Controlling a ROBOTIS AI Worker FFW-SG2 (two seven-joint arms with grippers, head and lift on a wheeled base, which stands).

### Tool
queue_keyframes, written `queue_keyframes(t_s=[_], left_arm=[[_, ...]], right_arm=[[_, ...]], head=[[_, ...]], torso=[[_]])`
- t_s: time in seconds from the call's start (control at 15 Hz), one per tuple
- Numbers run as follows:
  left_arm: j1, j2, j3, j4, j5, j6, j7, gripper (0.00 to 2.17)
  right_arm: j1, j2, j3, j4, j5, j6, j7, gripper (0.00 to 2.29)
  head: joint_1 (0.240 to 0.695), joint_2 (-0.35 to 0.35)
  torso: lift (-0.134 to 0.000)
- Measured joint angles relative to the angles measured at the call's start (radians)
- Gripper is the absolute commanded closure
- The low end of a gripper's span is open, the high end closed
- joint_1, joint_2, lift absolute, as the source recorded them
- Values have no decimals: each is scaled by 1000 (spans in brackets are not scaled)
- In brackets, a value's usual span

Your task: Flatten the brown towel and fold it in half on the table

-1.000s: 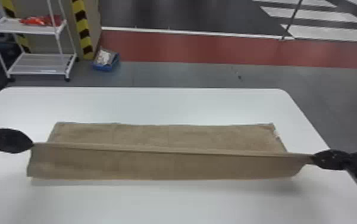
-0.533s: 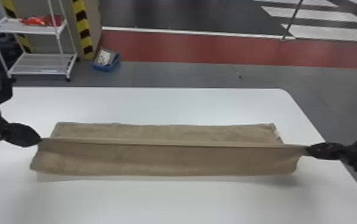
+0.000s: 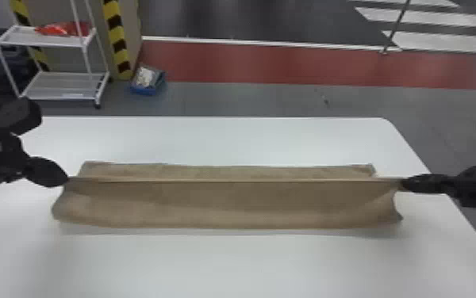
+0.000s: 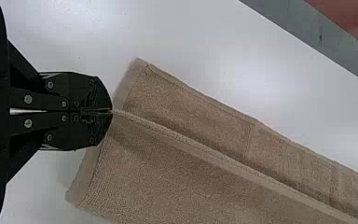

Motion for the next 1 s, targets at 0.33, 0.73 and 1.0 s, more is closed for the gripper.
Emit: queue_keyframes(t_s=[0.33,0.73,1.0], left_arm=[[-56,-5,-17,66,-5,-10,17,1197],[-97,-14,-40,122,-7,-18,49,1197],[-105,-19,-53,150,-10,-18,77,1200]], right_arm=[[-84,-2,26,87,23,-2,0,1659],[-142,-8,69,141,49,-9,0,1659],[-152,-15,83,168,70,-19,0,1659]], head=[[695,-93],[695,-84],[695,-83]], torso=[[-128],[-128],[-128]])
